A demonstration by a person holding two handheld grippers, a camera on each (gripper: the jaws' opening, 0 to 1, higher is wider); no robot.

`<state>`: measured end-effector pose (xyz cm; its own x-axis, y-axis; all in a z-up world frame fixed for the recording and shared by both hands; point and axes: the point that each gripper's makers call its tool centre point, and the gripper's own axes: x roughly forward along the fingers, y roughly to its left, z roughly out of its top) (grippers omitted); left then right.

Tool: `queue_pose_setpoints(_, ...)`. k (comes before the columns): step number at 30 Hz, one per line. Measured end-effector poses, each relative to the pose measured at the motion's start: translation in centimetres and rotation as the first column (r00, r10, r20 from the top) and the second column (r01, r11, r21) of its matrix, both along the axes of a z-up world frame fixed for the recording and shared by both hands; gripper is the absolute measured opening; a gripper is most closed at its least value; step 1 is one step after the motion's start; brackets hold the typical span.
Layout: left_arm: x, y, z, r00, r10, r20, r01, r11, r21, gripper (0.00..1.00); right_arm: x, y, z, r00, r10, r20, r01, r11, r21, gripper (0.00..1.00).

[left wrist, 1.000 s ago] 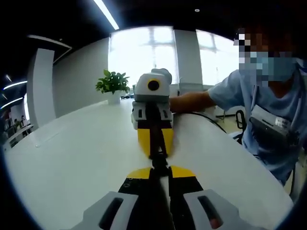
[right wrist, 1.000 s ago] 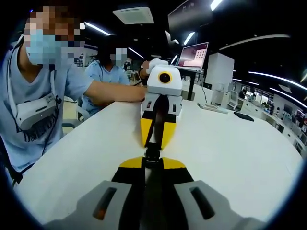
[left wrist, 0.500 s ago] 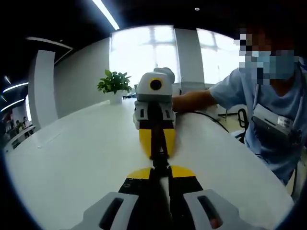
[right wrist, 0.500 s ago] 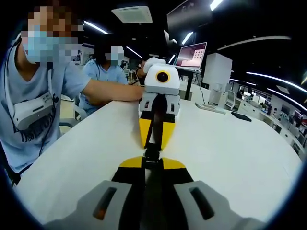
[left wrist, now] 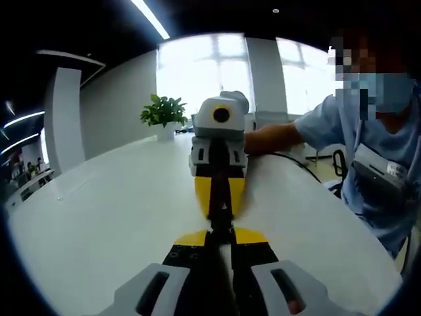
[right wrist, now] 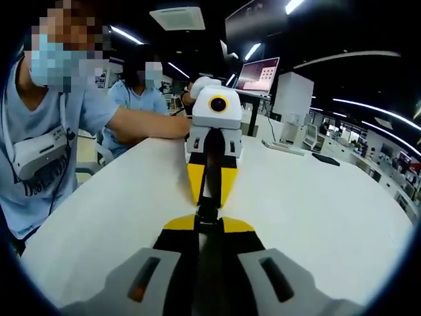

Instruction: Snap the two parts of the plastic buckle together until the buckle closes and remains connected.

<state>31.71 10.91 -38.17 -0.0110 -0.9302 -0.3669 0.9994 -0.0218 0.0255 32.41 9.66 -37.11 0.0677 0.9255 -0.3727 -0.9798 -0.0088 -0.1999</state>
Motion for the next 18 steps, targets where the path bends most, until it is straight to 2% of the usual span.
queue_pose_setpoints(18,1.2,-0.2,0.0,0.997,0.070,0.009,-0.070,0.998,0.005,0.09,1.1,0.3,0.1,0.997,-0.072,0.008,0.072,0.997,-0.002,0.09)
